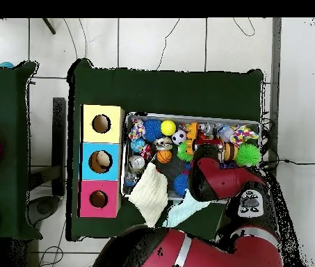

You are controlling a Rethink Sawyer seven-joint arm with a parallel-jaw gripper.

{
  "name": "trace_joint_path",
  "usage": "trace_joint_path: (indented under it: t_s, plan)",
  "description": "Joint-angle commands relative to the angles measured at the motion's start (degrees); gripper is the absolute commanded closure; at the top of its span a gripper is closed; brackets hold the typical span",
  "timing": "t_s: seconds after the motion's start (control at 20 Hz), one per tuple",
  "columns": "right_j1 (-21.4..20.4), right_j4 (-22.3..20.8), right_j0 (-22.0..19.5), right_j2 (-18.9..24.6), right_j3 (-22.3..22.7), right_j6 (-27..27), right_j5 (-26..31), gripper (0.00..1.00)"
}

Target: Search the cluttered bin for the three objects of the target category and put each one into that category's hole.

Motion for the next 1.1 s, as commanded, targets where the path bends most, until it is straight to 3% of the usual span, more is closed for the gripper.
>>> trace_joint_path:
  t_s: [0.05, 0.2, 0.35, 0.5, 0.7, 0.9, 1.1]
  plan:
    - [6.4, 2.5, 0.8, 0.5, -7.1, 1.4, 2.3, 0.0]
    - [9.1, 0.9, 0.8, 1.4, -9.4, 0.8, 8.2, 0.0]
    - [8.6, -1.9, -0.4, 3.7, -9.1, 0.7, 11.7, 0.0]
    - [8.4, -6.8, -5.2, 11.3, -8.7, -2.3, 20.0, 0.0]
    - [10.6, -9.2, -9.6, 18.3, -9.1, -8.0, 28.4, 0.0]
    - [13.3, -7.8, -9.3, 18.7, -11.7, -12.4, 37.2, 0.0]
    - [14.8, -8.5, -7.2, 16.5, -13.4, -10.7, 37.7, 0.0]
